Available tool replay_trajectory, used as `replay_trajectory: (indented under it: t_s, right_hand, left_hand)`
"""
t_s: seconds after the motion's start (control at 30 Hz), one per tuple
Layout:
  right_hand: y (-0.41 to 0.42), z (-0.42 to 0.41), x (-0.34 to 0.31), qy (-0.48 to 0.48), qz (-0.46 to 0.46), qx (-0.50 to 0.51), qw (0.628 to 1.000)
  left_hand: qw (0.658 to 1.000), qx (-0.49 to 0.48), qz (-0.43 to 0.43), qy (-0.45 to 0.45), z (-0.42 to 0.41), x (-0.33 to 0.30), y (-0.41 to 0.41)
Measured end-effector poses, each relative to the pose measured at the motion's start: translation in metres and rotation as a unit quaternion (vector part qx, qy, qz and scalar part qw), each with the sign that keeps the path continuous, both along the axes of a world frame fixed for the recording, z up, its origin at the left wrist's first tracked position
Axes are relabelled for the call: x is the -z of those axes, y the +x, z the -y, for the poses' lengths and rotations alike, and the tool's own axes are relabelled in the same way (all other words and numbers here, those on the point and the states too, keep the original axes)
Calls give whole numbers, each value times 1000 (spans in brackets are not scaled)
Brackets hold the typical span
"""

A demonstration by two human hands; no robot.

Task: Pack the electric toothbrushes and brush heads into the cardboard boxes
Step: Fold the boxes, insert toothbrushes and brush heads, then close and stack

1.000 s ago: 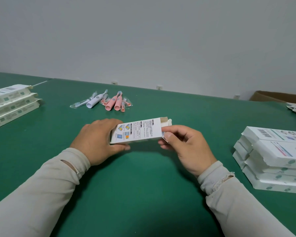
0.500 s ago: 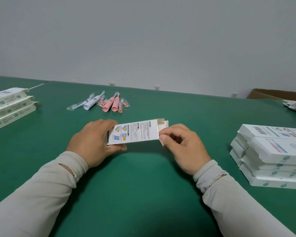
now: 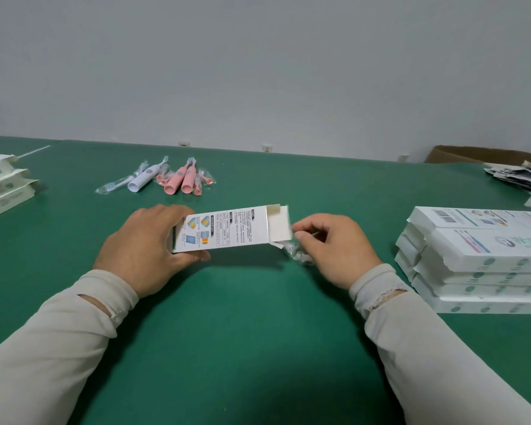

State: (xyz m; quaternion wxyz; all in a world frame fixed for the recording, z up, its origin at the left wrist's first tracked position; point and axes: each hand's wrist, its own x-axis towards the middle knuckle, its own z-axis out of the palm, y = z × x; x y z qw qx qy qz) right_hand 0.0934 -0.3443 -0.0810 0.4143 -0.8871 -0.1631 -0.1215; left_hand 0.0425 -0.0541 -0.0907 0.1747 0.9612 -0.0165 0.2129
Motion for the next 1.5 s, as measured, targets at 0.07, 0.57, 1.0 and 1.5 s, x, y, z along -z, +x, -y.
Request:
replay_trajectory:
  t_s: [0.07,0.57,1.0,1.5]
  right_hand:
    - [4,8,-2,-27,23,50,998]
    - [0,29,-11,-196,-56,-45,978]
    - [-11,0,-4,-33,123,-15,992]
    - [-20,-9,-10,-5,131,-7,991]
  left_hand:
    - [1000,-17,17,-5,-2,-1,1]
    - [998,-59,15,-2,-5,2,3]
    - [998,-44,22,43,7,-3,-3]
    - [997,-39,5,59,12,-1,-2]
